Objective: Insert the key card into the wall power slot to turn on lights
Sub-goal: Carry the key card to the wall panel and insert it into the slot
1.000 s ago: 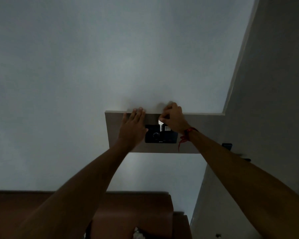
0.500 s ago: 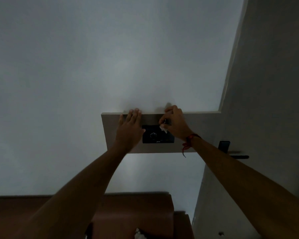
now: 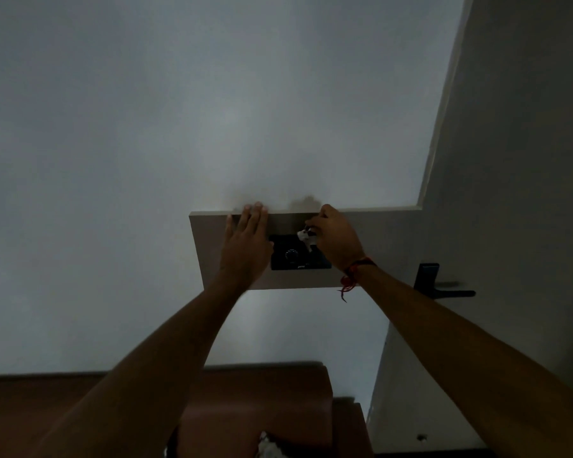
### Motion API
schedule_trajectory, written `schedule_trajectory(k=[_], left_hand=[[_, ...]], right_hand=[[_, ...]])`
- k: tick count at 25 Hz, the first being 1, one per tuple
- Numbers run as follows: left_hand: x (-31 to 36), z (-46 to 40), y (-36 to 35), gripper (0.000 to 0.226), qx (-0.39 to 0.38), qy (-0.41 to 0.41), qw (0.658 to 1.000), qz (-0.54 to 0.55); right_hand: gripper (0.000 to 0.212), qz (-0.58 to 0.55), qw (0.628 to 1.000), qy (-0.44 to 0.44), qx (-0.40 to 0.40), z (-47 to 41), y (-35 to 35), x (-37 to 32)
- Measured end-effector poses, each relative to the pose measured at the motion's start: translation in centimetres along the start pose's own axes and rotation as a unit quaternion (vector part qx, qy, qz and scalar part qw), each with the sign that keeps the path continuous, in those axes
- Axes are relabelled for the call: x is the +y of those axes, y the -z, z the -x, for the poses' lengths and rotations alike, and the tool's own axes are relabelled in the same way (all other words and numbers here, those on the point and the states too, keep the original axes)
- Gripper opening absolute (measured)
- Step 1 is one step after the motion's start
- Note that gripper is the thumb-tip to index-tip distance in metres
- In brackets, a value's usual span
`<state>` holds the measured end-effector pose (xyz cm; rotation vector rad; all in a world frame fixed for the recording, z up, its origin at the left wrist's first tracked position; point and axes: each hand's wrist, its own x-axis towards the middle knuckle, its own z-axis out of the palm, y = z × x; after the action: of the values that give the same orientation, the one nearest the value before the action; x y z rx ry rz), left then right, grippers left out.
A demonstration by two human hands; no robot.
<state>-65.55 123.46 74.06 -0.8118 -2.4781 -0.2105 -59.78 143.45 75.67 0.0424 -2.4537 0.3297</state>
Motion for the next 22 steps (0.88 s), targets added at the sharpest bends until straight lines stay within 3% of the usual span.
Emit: schedule_trajectory(k=[5,16,22], left_hand=[[-0.2,0.0,-0.3,0.073,0.004,-0.003,1.000,0.002],[0.1,0.1,-0.9,0.074,0.019,0.014,1.000,-0.012],[-0.2,0.0,1.3,0.077,-0.044,0.008,0.998,-0.047]], right_hand=[[0.014,-0.012,0.999,-0.036,0.010,0.0,0.0,0.3],[0.010,0.038,0.999,-0.022,-0.008,0.9,-0.8,-0.3],[0.026,0.033,0.997,-0.021,-0.073,1.2,1.5,-1.6]])
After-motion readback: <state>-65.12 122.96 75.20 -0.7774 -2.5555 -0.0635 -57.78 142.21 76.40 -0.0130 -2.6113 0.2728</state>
